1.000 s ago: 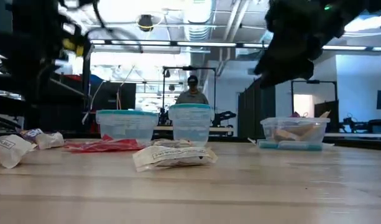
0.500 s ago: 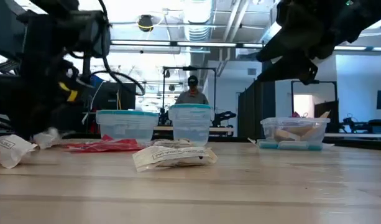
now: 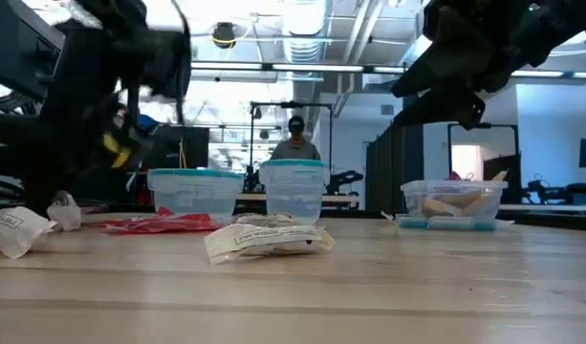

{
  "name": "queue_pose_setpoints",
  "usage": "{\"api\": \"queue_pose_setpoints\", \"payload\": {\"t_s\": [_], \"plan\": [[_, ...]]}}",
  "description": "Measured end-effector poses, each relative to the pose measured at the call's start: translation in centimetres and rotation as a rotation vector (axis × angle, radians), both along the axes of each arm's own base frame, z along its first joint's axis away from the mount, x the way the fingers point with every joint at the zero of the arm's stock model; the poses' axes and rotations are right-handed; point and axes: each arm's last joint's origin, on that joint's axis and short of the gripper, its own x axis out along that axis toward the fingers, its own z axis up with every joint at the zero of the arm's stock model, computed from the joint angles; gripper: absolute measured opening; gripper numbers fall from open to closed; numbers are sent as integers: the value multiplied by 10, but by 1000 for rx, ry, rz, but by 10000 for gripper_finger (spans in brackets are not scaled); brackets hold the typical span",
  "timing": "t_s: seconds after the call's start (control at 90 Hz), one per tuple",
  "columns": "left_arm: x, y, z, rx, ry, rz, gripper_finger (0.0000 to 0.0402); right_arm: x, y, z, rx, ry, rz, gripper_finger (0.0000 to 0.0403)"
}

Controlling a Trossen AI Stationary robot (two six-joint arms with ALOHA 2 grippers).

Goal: Sort candy
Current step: Put the violet candy into the top right transparent bin

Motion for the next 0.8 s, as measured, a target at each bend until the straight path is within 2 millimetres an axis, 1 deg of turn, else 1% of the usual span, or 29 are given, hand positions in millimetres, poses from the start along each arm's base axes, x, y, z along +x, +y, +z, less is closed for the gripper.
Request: {"api": "queue_pose_setpoints", "payload": {"t_s": [0.133, 0.222, 0.267, 0.356, 0.433, 0.5, 0.567, 0.678, 0.8], "plan": [[11, -12, 46, -47, -147, -30, 1, 3, 1, 5, -28, -45, 20, 233], [18, -21, 84, -124, -319, -78, 1, 6, 3, 14, -86, -138, 66, 233], [21, -25, 99, -157, -395, -114, 1, 8, 5, 21, -122, -205, 98, 233], [25, -31, 124, -216, -516, -189, 1, 13, 8, 31, -240, -319, 146, 233], [32, -36, 145, -247, -634, -248, 1, 20, 10, 33, -398, -383, 232, 233], [34, -39, 154, -254, -685, -290, 1, 32, 14, 35, -505, -439, 305, 233], [38, -42, 160, -264, -729, -322, 1, 47, 19, 32, -560, -449, 340, 233], [40, -44, 163, -274, -772, -336, 0, 80, 24, 28, -587, -426, 343, 233], [41, -44, 164, -278, -777, -331, 0, 116, 29, 31, -604, -462, 399, 233]]}}
